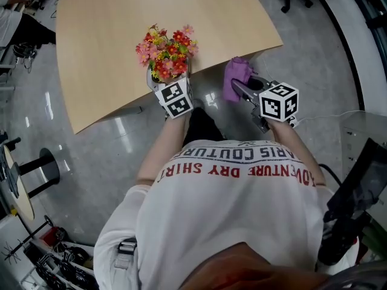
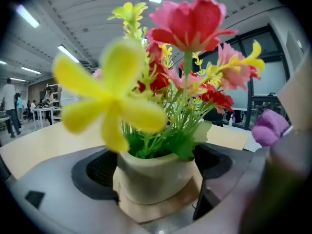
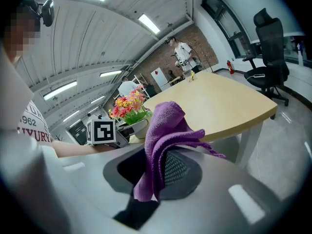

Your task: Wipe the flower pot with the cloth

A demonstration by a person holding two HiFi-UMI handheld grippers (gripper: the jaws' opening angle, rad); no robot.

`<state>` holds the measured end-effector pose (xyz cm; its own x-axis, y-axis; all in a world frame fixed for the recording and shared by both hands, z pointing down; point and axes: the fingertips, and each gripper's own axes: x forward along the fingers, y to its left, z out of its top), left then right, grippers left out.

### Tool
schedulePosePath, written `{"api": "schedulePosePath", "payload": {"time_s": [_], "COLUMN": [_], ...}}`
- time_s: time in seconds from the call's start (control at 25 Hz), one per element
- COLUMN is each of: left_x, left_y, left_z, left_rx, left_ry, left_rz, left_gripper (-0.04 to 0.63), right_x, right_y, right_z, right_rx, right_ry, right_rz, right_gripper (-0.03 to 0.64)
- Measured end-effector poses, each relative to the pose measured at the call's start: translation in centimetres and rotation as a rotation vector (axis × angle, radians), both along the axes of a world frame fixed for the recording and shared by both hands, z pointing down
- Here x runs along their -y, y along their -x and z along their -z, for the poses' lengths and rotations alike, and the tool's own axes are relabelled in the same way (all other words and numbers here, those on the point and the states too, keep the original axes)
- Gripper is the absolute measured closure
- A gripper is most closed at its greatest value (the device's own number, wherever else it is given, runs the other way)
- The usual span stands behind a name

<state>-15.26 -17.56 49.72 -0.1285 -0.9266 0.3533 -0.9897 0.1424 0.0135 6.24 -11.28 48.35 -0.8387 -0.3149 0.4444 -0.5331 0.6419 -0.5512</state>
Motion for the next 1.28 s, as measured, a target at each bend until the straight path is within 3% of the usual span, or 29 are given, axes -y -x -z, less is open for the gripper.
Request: {"api": "schedulePosePath", "payload": {"time_s": [0.48, 0.72, 0.92, 1.28], "left_x": [0.9, 1.7, 2.5, 2.3], "left_y": [-1.2, -0.9, -0.3, 0.3], "left_z": [-0.7, -1.0, -1.8, -0.9], "left_rx": [-0.004, -0.003, -0.008, -0.012], "left_ry": [-0.003, 0.026, 0.035, 0.027], "left_rz": [-0.414, -0.587, -0.661, -0.689], "left_gripper": [0.091, 0.091, 0.091, 0.091], "right_x": [5.6, 8.9, 10.6, 10.7], "right_y": [4.9, 9.5, 12.6, 15.1], "right_z": [0.6, 0.3, -0.8, -1.9], "right_rx": [0.058, 0.062, 0.067, 0.059], "right_ry": [-0.009, 0.006, 0.032, 0.102], "right_rz": [0.052, 0.113, 0.163, 0.209], "right_gripper": [0.569, 0.569, 0.569, 0.569]}}
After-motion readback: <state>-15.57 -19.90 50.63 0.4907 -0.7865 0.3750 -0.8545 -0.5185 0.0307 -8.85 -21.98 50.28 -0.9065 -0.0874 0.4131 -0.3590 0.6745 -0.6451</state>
